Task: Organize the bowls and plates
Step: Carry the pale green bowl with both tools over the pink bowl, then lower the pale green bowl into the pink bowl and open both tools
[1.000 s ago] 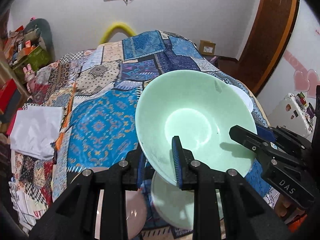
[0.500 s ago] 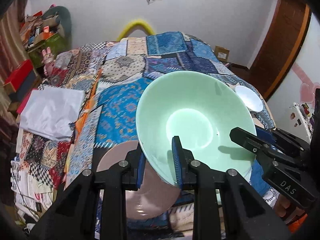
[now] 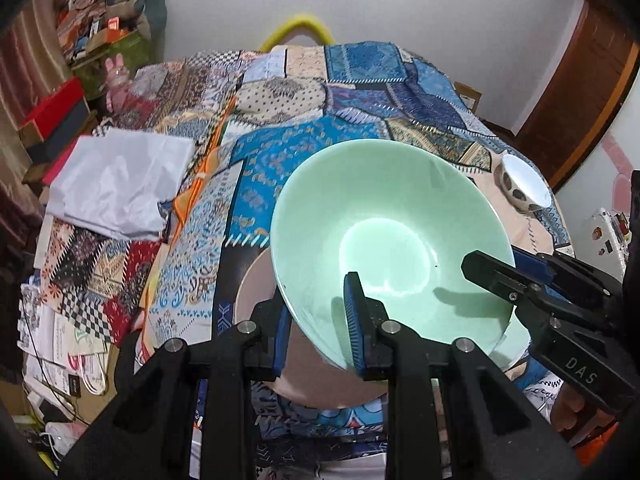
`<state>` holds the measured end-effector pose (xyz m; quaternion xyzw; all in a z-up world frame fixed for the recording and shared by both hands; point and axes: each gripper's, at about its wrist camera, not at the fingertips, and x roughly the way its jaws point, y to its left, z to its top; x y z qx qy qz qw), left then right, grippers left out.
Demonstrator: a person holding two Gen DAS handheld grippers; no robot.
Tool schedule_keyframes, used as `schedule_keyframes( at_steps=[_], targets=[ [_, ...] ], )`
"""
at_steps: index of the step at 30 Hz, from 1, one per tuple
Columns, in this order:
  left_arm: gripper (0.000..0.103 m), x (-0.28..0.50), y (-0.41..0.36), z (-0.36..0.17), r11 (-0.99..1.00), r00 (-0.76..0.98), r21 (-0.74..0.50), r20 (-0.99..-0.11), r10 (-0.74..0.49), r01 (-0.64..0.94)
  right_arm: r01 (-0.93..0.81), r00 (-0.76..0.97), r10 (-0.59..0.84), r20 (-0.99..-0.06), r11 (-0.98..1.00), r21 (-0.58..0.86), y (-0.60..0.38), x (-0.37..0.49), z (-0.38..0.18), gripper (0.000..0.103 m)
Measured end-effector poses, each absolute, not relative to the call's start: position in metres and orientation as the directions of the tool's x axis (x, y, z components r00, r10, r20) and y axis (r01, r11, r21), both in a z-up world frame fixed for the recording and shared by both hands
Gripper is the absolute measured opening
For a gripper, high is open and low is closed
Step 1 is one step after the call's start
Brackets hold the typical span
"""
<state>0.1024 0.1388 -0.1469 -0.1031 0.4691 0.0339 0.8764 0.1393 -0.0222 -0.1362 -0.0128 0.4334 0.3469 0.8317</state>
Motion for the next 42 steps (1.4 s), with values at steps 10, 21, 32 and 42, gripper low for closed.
schedule_keyframes(
  at_steps=[10, 21, 32, 42],
  targets=[
    [0.025, 0.101, 0.146, -0.180, 0.972, 0.502, -0.159, -0.863, -0.054, -0.170, -0.581, 0.329, 0.548, -0.769, 0.759, 0.293, -0.012, 0.136, -0.161, 0.027],
    [0.025, 0.100, 0.155, -0.202, 0.968, 0.463, -0.163, -0.884, -0.058, -0.191, -0.586, 0.282, 0.538, -0.794, 0.752, 0.302, -0.002, 0.133, -0.176, 0.027],
    [0.025, 0.101, 0.161, -0.214, 0.960, 0.444, -0.179, -0.893, -0.068, -0.215, -0.589, 0.256, 0.534, -0.806, 0.747, 0.308, 0.002, 0.135, -0.182, 0.027],
    [0.025, 0.104, 0.158, -0.216, 0.966, 0.437, -0.151, -0.898, -0.045, -0.209, -0.586, 0.264, 0.528, -0.807, 0.752, 0.300, -0.002, 0.134, -0.177, 0.029]
  ],
)
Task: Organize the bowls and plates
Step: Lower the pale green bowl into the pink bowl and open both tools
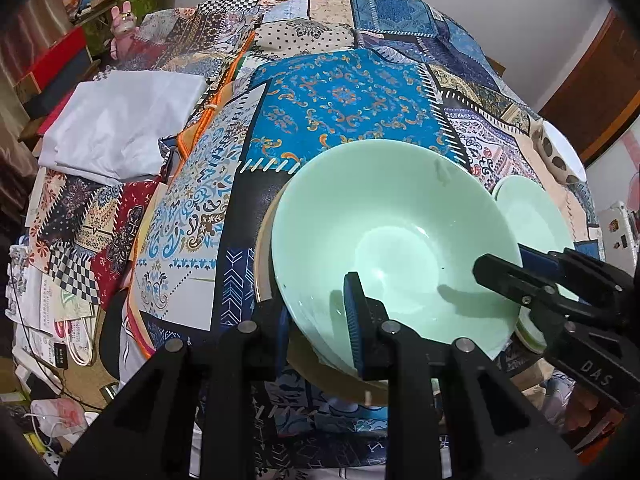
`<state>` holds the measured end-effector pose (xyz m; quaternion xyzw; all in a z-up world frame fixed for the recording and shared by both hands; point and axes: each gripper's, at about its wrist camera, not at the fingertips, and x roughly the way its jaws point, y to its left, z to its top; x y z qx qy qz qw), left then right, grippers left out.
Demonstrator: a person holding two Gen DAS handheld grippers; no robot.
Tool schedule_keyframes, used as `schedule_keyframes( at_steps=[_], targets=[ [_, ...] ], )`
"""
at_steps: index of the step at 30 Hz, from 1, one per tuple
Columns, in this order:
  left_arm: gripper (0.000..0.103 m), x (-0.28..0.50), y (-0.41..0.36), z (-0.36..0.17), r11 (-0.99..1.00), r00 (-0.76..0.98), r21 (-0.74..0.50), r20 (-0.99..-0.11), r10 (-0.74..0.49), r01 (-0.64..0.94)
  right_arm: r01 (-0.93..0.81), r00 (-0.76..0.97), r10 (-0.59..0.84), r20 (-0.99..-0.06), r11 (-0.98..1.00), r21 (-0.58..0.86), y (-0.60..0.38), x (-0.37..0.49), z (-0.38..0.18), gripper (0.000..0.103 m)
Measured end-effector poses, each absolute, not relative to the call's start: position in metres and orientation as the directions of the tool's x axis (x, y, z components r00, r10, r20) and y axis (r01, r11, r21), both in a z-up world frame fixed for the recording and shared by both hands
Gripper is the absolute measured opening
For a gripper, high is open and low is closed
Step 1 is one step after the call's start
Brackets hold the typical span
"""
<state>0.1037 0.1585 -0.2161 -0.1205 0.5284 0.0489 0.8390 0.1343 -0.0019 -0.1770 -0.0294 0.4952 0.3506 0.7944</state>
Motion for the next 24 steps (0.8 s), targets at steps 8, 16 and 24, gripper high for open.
schedule_keyframes(
  at_steps=[8, 16, 24],
  targets=[
    [0.025, 0.107, 0.155, -0.212, 0.970, 0.442, -0.113, -0.897, -0.007, -0.215, -0.603, 0.329, 0.533, -0.780, 0.754, 0.260, -0.015, 0.131, -0.158, 0.029],
    [0.025, 0.107, 0.156, -0.199, 0.971, 0.450, -0.056, -0.891, 0.055, -0.232, -0.588, 0.411, 0.493, -0.767, 0.786, 0.190, -0.038, 0.132, -0.142, 0.030],
    [0.028, 0.107, 0.143, -0.155, 0.977, 0.538, -0.038, -0.839, 0.083, -0.211, -0.504, 0.542, 0.402, -0.738, 0.858, 0.097, -0.086, 0.138, -0.118, 0.033]
  ],
)
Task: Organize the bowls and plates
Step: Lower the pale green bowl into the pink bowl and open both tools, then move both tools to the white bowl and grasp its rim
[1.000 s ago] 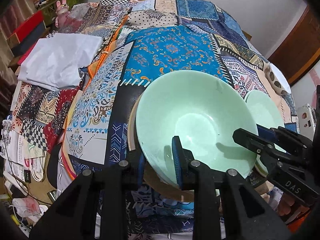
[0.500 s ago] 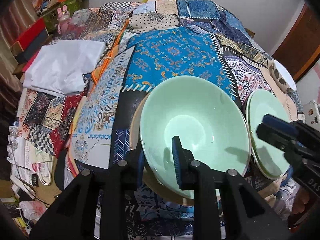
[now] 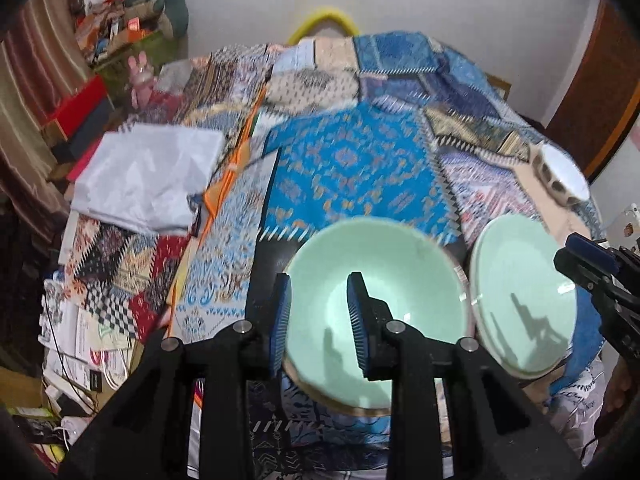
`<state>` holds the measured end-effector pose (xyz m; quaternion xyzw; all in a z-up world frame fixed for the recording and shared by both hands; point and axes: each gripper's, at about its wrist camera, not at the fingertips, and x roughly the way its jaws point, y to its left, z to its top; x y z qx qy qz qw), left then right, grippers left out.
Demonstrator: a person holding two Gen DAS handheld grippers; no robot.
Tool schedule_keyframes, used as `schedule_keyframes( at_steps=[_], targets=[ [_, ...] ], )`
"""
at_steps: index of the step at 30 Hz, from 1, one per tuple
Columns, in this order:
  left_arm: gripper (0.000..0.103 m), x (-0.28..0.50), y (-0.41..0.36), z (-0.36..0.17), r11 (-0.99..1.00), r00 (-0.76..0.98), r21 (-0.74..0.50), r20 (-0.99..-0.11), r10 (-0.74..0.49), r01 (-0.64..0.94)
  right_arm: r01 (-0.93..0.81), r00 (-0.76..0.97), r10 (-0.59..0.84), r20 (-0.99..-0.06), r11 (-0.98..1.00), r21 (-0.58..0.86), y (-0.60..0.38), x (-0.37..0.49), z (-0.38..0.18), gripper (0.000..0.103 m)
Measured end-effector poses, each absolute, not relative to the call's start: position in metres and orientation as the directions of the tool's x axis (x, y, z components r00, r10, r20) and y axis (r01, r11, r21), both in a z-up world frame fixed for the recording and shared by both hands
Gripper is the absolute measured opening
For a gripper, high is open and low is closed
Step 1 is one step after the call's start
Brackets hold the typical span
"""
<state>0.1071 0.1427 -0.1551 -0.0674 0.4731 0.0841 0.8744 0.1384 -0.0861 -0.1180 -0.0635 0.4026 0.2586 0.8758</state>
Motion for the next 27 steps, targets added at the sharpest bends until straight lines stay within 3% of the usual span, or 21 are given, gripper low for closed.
schedule_keyframes(
  at_steps=[5, 10, 14, 16, 21, 27],
  targets=[
    [0.030, 0.112, 0.112, -0.128, 0.986, 0.592, -0.064, -0.805, 0.041, -0.155, -0.456, 0.595, 0.367, -0.715, 0.887, 0.076, -0.124, 0.140, -0.103, 0.038],
    [0.050, 0.120, 0.068, -0.102, 0.995, 0.658, -0.054, -0.753, 0.012, -0.080, -0.423, 0.632, 0.336, -0.698, 0.905, 0.053, -0.157, 0.141, -0.092, 0.040],
    [0.063, 0.131, 0.031, -0.084, 0.999, 0.703, -0.045, -0.711, -0.017, -0.022, -0.384, 0.663, 0.311, -0.681, 0.922, 0.047, -0.185, 0.146, -0.087, 0.056],
    [0.070, 0.138, 0.012, -0.078, 0.999, 0.719, -0.044, -0.694, -0.036, 0.007, -0.351, 0.685, 0.286, -0.670, 0.936, 0.040, -0.201, 0.149, -0.084, 0.057],
    [0.077, 0.159, -0.028, -0.073, 0.997, 0.727, -0.037, -0.683, -0.077, 0.071, -0.293, 0.692, 0.263, -0.672, 0.954, 0.071, -0.238, 0.163, -0.081, 0.059],
    [0.078, 0.193, -0.069, -0.080, 0.991, 0.702, -0.047, -0.701, -0.123, 0.126, -0.230, 0.690, 0.224, -0.689, 0.970, 0.085, -0.271, 0.190, -0.086, 0.065]
  ],
)
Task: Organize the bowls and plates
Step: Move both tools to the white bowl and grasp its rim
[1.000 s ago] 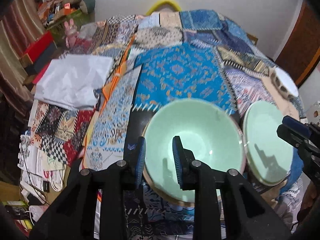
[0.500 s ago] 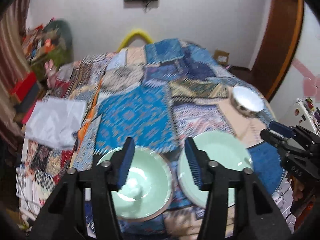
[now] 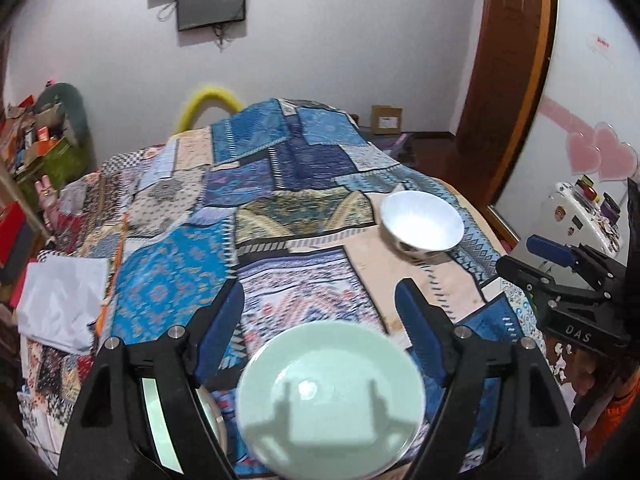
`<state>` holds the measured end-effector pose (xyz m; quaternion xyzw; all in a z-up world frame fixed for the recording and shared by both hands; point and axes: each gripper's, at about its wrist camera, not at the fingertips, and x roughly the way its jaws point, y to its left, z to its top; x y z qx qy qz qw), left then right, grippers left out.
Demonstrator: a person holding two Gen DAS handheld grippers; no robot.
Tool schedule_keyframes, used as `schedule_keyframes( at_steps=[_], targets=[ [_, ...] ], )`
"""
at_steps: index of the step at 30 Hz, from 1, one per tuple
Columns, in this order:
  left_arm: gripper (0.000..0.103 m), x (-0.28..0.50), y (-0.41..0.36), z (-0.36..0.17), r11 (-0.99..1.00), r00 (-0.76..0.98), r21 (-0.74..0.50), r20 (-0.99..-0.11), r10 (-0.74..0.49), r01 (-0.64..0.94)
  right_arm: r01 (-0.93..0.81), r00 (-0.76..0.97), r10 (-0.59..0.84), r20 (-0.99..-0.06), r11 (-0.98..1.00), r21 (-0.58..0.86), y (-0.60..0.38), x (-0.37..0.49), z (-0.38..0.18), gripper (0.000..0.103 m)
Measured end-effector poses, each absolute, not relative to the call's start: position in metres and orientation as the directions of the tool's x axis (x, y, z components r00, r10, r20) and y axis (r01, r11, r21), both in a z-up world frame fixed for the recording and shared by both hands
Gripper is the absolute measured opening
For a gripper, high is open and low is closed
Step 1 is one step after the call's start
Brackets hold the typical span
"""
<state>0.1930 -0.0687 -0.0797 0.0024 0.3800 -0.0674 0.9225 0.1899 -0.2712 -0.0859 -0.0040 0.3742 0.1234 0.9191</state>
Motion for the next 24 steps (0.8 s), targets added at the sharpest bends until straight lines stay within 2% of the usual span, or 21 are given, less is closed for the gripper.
schedule_keyframes(
  at_steps=[8, 19, 24],
  targets=[
    [0.078, 0.248, -0.109, -0.104, 0.983, 0.645, -0.059, -0.748, -0.159, 0.174, -0.153, 0.639, 0.226, -0.735, 0.974, 0.166, -0.307, 0.236, -0.112, 0.066],
    [0.078, 0.325, -0.140, -0.154, 0.976, 0.554, -0.110, -0.809, -0.197, 0.187, -0.111, 0.606, 0.217, -0.765, 0.976, 0.189, -0.330, 0.285, -0.151, 0.065],
    [0.078, 0.354, -0.149, -0.177, 0.975, 0.516, -0.124, -0.832, -0.203, 0.183, -0.120, 0.594, 0.226, -0.772, 0.974, 0.192, -0.333, 0.301, -0.164, 0.046]
  ],
)
